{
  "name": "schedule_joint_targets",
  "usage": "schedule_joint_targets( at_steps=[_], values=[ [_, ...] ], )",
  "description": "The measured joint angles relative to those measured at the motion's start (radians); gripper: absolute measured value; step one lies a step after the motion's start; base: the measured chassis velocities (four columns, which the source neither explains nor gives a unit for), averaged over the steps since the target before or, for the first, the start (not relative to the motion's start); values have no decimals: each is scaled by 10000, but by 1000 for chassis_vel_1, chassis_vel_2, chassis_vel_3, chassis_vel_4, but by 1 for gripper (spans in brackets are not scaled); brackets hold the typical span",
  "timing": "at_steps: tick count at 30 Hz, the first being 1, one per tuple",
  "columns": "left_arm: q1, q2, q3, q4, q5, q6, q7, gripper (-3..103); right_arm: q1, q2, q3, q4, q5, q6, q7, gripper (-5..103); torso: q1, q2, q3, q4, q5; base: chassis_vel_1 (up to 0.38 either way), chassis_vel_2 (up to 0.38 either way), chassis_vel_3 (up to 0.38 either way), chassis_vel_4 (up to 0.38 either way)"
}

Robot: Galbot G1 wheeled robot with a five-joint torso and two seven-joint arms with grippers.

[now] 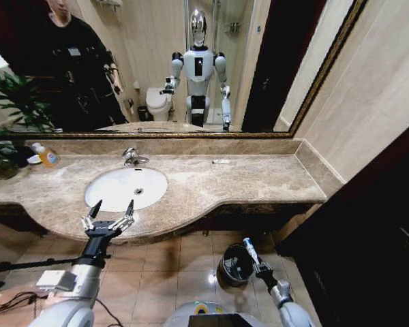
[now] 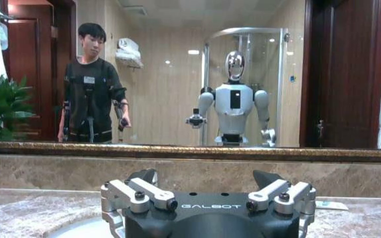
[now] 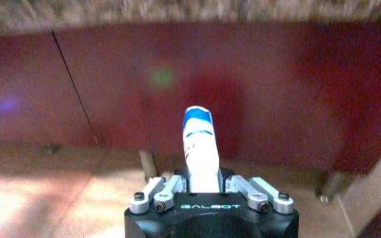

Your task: Pick up the trash from the sink and place it in the trash bin.

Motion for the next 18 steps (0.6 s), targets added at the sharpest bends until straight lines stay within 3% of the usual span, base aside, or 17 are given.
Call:
schedule_joint_targets(
  at_steps=[6,13,16,18],
  values=[
    [0,0,0,0,0,0,1,100,459,206,-192,-1209,6,423,-80,25,0,-1,0,0,-1,0,0,0,0],
    [0,0,0,0,0,0,1,100,408,345,-229,-1145,-57,504,-169,23,0,0,0,-1,-2,0,0,0,0],
    [0,0,0,0,0,0,0,100,378,416,-227,-1074,-140,551,-99,38,-1,0,0,0,0,0,0,0,0],
    [0,0,0,0,0,0,0,100,371,416,-227,-1065,-157,566,-69,38,0,0,0,0,-1,0,0,0,0]
  ],
)
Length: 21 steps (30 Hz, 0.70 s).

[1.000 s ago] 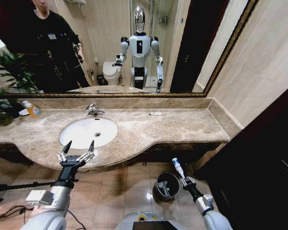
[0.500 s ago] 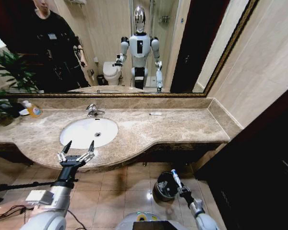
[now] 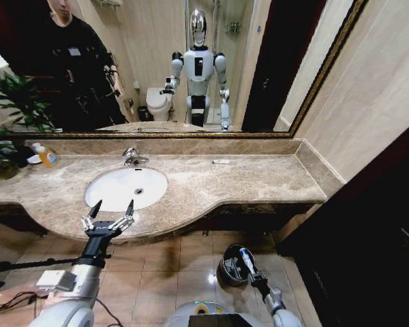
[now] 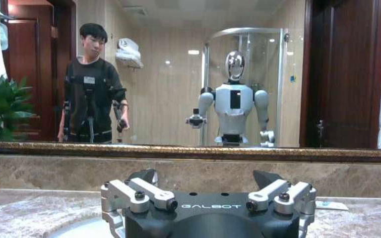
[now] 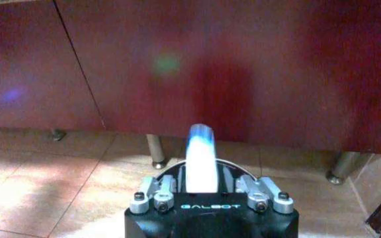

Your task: Pick up the trash from the sink and place it in the trash bin.

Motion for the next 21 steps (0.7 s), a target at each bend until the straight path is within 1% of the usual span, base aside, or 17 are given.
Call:
schedule_joint_targets(
  at_steps=[3,4,7,8,10,11,12,13,15,16,21],
  values=[
    [0,0,0,0,0,0,0,100,-25,-31,8,41,-41,63,69,54,0,0,0,0,0,0,0,0,0],
    [0,0,0,0,0,0,0,100,-25,-31,8,41,-41,63,69,54,0,0,0,0,0,0,0,0,0],
    [0,0,0,0,0,0,0,100,-50,-85,18,91,-62,143,171,71,0,0,0,0,-1,0,0,0,0],
    [0,0,0,0,0,0,0,100,-50,-85,18,91,-62,143,171,71,0,0,0,0,-1,0,0,0,0],
    [0,0,0,0,0,0,0,100,-73,-107,22,111,-65,173,197,82,0,0,0,0,-1,0,0,0,0],
    [0,0,0,0,0,0,0,100,-73,-107,22,111,-65,173,197,82,0,0,0,0,-1,0,0,0,0],
    [0,0,0,0,0,0,0,100,-81,-112,23,114,-65,179,198,87,0,0,0,0,-1,0,0,0,0],
    [0,0,0,0,0,0,0,100,-85,-113,23,114,-66,182,199,87,0,0,0,0,-1,0,0,0,0],
    [0,0,0,0,0,0,0,100,-98,-107,21,128,-71,197,201,97,0,0,0,0,-1,0,0,0,0],
    [0,0,0,0,0,0,0,100,-109,-95,19,143,-76,199,201,99,0,0,0,0,-1,0,0,0,0],
    [0,0,0,0,0,0,0,100,-128,-60,8,162,-118,204,202,100,0,0,0,0,0,0,0,0,0]
  ],
)
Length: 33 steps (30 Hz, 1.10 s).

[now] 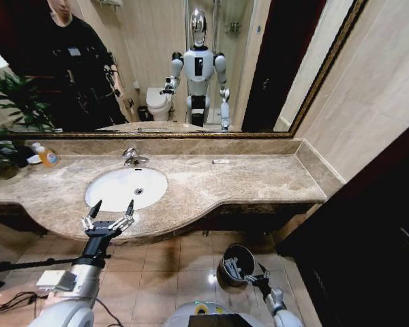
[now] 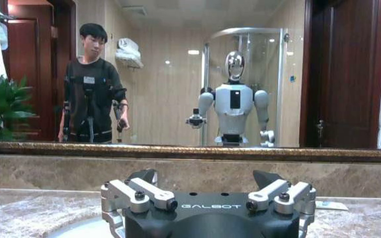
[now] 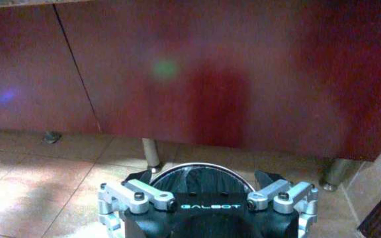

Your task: Pick up the trash from the sink and place it in the trash bin.

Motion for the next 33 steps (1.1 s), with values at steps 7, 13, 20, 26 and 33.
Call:
schedule_joint_targets(
  at_steps=[7,13,20,26,33],
  values=[
    [0,0,0,0,0,0,0,100,-110,-30,12,295,-4,1,104,100,0,0,0,1,2,0,0,0,0],
    [0,-1,0,0,0,0,0,100,-897,-324,192,2250,485,-475,510,100,0,0,0,0,-1,0,0,0,0],
    [0,0,0,0,0,0,0,100,-2831,-802,1135,6897,986,-1751,588,100,-1,0,0,-1,-1,0,0,0,0],
    [0,0,0,0,0,0,1,100,-3394,-988,1611,9527,981,-2487,650,100,-1,0,0,-1,-1,0,0,0,0],
    [0,0,0,0,0,0,1,100,-2033,-1639,1452,11584,1554,-4239,1530,100,-2,0,0,0,-3,0,0,0,0]
  ],
)
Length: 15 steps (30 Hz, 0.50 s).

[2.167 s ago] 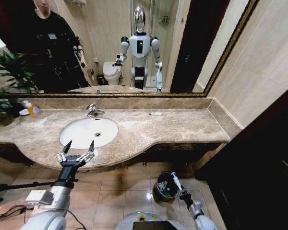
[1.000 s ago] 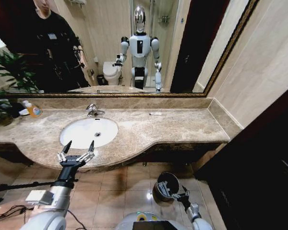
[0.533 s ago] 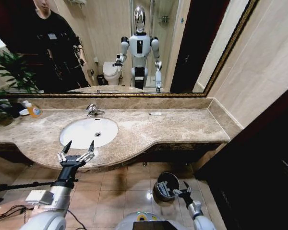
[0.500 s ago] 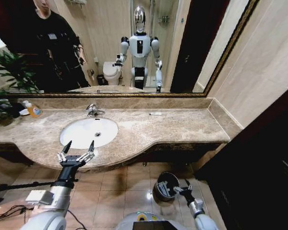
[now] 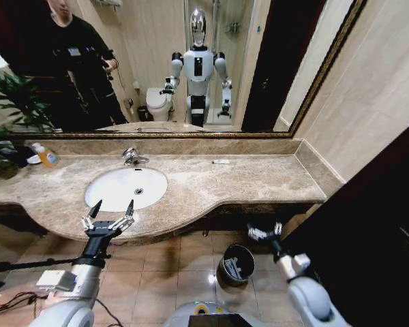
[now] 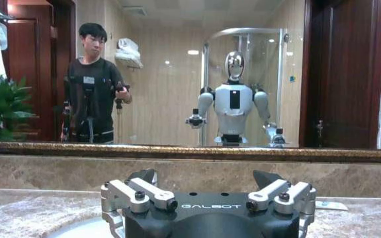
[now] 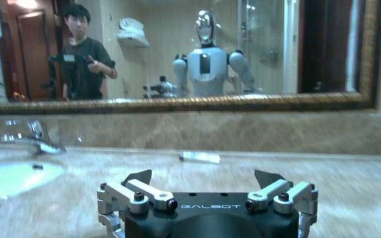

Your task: Pick up the trash from the sink and place it in the trash bin.

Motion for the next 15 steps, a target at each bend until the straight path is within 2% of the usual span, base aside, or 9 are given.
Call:
schedule_joint_targets(
  at_steps=[1,5,11,15],
  values=[
    [0,0,0,0,0,0,0,100,0,0,0,0,0,0,0,100,0,0,0,0,0,0,0,0,0],
    [0,0,0,0,0,0,-1,100,1535,-480,-481,-498,333,-906,-66,100,3,-1,1,1,4,0,0,0,0],
    [0,0,0,0,0,0,0,100,2996,-819,-923,-1335,762,-1518,-357,100,2,-1,1,1,3,0,0,0,0],
    [0,0,-1,0,0,0,-1,100,4682,-1001,-1617,-2612,1013,-1926,-960,100,3,-1,1,1,2,0,0,0,0]
  ],
)
